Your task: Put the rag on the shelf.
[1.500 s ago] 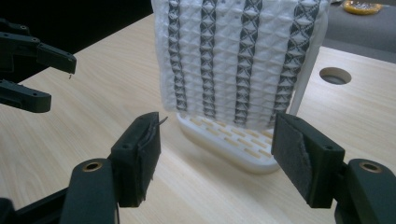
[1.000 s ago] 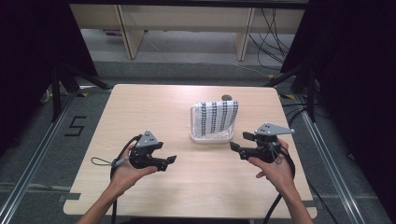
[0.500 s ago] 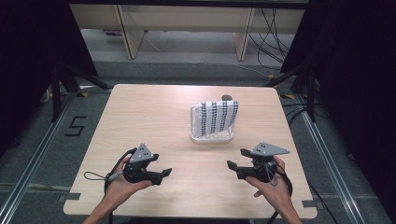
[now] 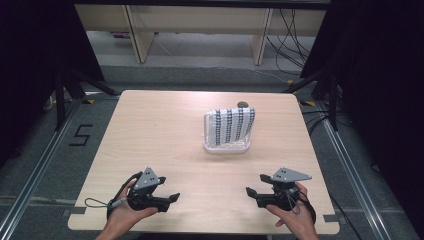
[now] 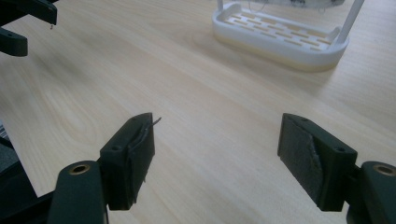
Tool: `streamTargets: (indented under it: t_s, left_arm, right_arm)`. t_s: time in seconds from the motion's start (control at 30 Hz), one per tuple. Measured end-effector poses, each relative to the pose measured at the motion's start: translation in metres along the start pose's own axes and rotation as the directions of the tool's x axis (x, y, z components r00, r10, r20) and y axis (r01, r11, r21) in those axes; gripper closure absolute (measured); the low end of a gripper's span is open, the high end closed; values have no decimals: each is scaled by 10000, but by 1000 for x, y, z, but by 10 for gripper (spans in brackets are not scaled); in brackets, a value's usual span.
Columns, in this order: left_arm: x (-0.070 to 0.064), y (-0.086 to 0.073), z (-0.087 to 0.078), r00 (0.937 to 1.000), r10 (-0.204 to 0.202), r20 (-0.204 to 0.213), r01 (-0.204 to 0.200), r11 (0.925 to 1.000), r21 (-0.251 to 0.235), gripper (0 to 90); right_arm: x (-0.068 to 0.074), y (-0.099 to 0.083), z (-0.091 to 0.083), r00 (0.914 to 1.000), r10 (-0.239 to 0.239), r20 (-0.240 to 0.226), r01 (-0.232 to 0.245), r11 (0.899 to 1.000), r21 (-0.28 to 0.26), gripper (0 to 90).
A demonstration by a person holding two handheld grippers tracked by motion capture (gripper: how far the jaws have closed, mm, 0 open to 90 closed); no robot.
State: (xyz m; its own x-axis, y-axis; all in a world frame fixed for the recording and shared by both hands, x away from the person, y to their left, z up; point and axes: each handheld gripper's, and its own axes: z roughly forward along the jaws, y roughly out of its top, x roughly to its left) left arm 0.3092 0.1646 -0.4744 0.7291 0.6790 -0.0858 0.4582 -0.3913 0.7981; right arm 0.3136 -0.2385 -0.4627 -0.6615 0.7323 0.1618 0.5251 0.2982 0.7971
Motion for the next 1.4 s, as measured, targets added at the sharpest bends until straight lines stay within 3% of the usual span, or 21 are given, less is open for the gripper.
streamTargets:
  t_s: [0.13,0.17,0.23,0.27,0.3,0.33,0.37,0.43,0.57,0.6,0.63,0.67,0.7,0.77,0.97,1.13,1.17,1.3,1.4]
  left_arm:
    - [-2,-7,-3,9999,-115,5,115,9999,-74,240]
    - [-1,-8,-5,10000,44,-75,-42,9999,166,237]
    - [-2,-11,-7,10000,63,-72,-62,9999,129,231]
    - [-3,-13,-6,9999,-26,-150,26,10000,42,226]
    - [-3,-15,-6,9999,-17,-140,18,10000,35,224]
    - [-4,-17,-8,9998,18,-200,-14,9998,186,224]
    - [-4,-19,-9,9998,10,-204,-7,9999,144,223]
    - [-6,-23,-10,9996,-145,-227,147,9999,89,222]
    - [-11,-31,-13,9996,161,-227,-154,9993,339,219]
    - [-12,-33,-13,9989,307,-355,-290,9985,468,219]
    - [-13,-34,-13,9983,403,-419,-380,9979,523,219]
    - [-16,-35,-13,9986,345,-407,-326,9984,471,219]
    - [-15,-35,-13,9970,578,-523,-547,9967,598,219]
    - [-15,-34,-14,9965,644,-533,-611,9962,618,219]
    - [-12,-34,-15,9975,318,-628,-298,9990,320,219]
    - [-11,-35,-13,9978,344,-561,-320,9985,435,219]
    - [-10,-35,-14,9973,517,-529,-489,9974,535,219]
    - [-11,-36,-11,9981,308,-530,-285,9987,432,219]
    - [-11,-36,-12,9977,385,-557,-352,9977,583,219]
  right_arm:
    - [1,-8,-2,9998,175,11,-176,9996,230,238]
    - [1,-10,-2,10000,43,74,-45,9996,284,221]
    - [4,-13,-4,9996,246,136,-253,9983,522,211]
    - [2,-15,-3,10000,-15,4,15,9988,496,206]
    - [6,-18,-4,9994,349,49,-351,9982,485,195]
    - [4,-19,-5,9999,-51,119,45,9987,501,185]
    - [8,-22,-6,9993,328,186,-339,9972,660,180]
    - [6,-26,-6,9999,-14,108,7,9982,602,182]
    - [8,-34,-8,10000,54,63,-58,9978,656,181]
    - [12,-36,-10,9989,423,177,-437,9954,856,181]
    - [9,-37,-9,9997,-162,179,150,9975,688,181]
    - [10,-39,-10,9994,-87,336,61,9971,761,181]
    - [10,-41,-10,9995,-142,291,118,9966,813,181]
    - [10,-42,-11,9984,-247,507,199,9954,939,183]
    - [7,-42,-11,9985,-251,490,207,9958,888,187]
    - [7,-42,-11,9982,-269,529,220,9956,910,190]
    - [7,-42,-11,9982,-259,540,209,9957,907,190]
    - [6,-42,-11,9980,-266,579,214,9959,882,192]
    - [5,-42,-10,9989,-214,415,179,9964,833,195]
